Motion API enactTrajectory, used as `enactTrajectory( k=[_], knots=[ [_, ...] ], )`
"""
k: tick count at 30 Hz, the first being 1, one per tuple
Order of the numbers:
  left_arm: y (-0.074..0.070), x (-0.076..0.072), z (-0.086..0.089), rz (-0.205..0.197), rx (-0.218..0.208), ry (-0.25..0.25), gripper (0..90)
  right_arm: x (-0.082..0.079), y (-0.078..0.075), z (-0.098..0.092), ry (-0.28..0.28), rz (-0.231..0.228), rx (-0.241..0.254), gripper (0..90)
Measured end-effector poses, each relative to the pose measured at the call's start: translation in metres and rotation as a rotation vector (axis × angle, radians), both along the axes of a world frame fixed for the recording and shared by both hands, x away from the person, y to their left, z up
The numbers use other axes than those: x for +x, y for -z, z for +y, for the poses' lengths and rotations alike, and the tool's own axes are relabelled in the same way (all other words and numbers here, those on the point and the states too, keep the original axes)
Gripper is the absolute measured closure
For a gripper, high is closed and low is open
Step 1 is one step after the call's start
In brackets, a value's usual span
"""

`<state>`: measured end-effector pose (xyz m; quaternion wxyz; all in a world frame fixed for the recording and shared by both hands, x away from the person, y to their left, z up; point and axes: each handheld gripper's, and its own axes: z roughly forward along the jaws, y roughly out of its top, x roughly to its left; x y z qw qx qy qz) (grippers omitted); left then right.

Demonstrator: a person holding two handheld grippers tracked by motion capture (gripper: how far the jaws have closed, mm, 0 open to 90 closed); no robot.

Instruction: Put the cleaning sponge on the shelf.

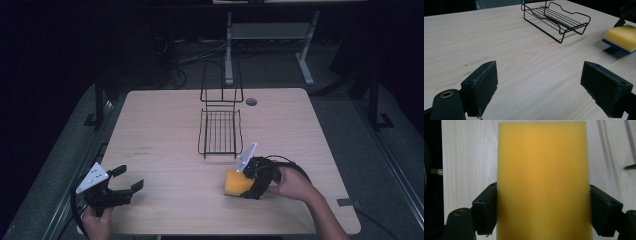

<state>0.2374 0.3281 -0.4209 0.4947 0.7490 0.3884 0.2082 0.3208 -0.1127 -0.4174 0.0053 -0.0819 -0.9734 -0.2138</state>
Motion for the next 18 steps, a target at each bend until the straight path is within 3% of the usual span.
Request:
enactTrajectory(
  k=[11,18],
  knots=[
    [0.0,0.0,0.001,-0.002,-0.001,-0.004,13.4,0.018,-0.013,0.013,-0.016,0.02,0.037,21.5],
    [-0.001,0.0,0.001,-0.002,0.001,-0.002,13.4,0.023,-0.017,0.019,-0.027,0.015,0.036,21.5]
  ],
)
